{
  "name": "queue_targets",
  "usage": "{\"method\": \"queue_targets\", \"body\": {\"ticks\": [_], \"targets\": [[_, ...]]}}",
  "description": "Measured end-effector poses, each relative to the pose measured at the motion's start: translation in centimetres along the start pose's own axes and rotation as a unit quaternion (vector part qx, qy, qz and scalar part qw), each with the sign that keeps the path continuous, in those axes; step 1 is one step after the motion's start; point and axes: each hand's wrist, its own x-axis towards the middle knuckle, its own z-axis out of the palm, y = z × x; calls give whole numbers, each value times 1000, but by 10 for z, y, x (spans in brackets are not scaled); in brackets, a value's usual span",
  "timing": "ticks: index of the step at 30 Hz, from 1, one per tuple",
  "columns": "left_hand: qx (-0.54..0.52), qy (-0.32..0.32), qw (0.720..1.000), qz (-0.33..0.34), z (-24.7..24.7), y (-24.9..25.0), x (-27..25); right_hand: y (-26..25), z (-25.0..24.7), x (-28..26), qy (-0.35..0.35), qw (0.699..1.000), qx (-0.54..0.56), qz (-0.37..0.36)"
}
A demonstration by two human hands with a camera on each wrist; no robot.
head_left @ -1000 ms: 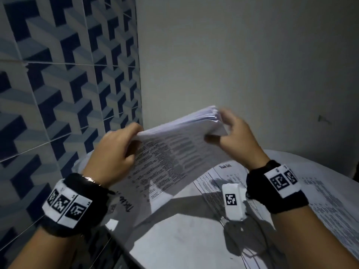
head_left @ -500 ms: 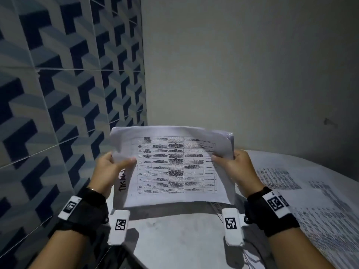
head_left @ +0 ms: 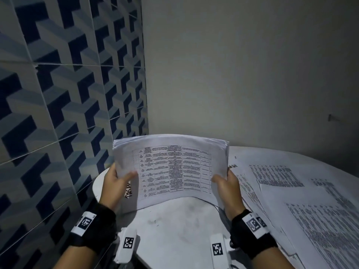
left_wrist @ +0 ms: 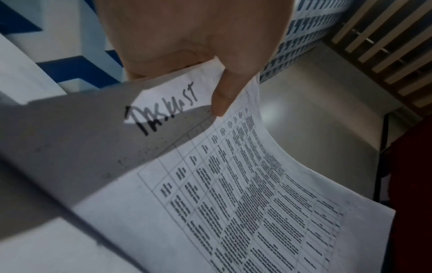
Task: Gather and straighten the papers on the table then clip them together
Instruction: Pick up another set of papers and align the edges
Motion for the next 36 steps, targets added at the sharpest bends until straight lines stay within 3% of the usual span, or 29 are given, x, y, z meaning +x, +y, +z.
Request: {"method": "queue_targets", "body": {"ticks": [5, 10, 13, 16, 18, 23, 29, 32, 36], "targets": [[-12, -13, 999, 46, 1, 5, 3, -11, 5, 4, 29, 998, 24, -47], [3, 15, 999, 37, -1, -5, 2, -2, 7, 2, 29, 998, 17, -52], [84, 36, 988, 122, -8, 5, 0, 5, 6, 0, 24, 998, 16, -49], [216, 22, 948, 235, -8, 26, 1, 5, 6, 0, 23, 999, 13, -47], [326, 16, 907, 268, -5, 38, 5, 4, 6, 0, 21, 999, 17, -44], [476, -1, 844, 249, -5, 42, 10, 8, 5, 2, 30, 999, 6, -42], [478, 20, 838, 263, -6, 50, 11, 9, 1, -1, 15, 998, 6, -62], [557, 39, 779, 285, -5, 62, 23, 3, 2, -2, 17, 996, -7, -91], [648, 4, 725, 232, -4, 88, 34, -30, -4, -2, -21, 988, -55, -145]]}}
